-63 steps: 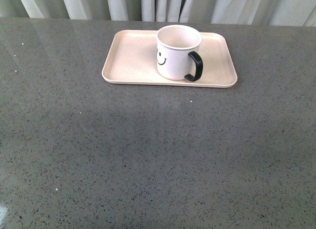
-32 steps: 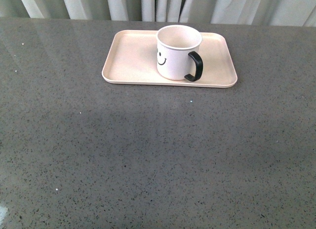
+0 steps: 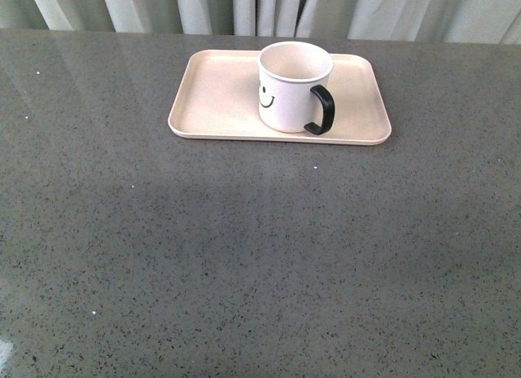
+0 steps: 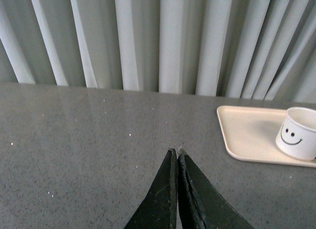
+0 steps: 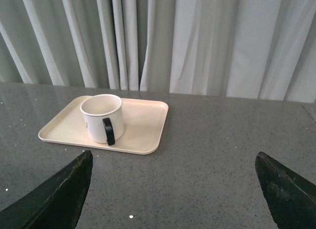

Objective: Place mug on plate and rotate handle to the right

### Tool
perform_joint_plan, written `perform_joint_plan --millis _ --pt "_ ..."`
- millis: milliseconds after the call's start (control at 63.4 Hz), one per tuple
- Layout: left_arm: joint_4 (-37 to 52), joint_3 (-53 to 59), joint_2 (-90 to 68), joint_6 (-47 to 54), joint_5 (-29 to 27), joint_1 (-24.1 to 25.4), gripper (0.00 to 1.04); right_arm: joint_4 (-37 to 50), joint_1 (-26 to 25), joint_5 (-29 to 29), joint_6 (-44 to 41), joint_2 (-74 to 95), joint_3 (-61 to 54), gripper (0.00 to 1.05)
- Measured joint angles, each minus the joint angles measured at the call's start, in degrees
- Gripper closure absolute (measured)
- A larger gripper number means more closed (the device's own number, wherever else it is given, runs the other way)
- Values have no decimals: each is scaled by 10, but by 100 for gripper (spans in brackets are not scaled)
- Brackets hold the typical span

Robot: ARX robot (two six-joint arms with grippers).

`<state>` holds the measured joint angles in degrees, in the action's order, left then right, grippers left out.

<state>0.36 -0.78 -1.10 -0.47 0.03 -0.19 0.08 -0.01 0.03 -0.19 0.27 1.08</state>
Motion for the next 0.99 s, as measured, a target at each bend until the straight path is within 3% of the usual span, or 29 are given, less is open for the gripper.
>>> perform_joint_plan --millis 237,742,805,915,994 --pt "-4 0 2 0 0 0 102 0 0 0 0 0 0 9" --pt "-4 0 2 0 0 0 10 0 0 0 0 0 0 9" --pt "-4 0 2 1 0 0 9 -6 -2 -4 -1 5 2 9" --pt "-4 0 2 1 0 0 9 -212 -75 -217 -86 196 117 9" --pt "-4 0 2 2 0 0 9 -189 -95 -259 -123 342 186 9"
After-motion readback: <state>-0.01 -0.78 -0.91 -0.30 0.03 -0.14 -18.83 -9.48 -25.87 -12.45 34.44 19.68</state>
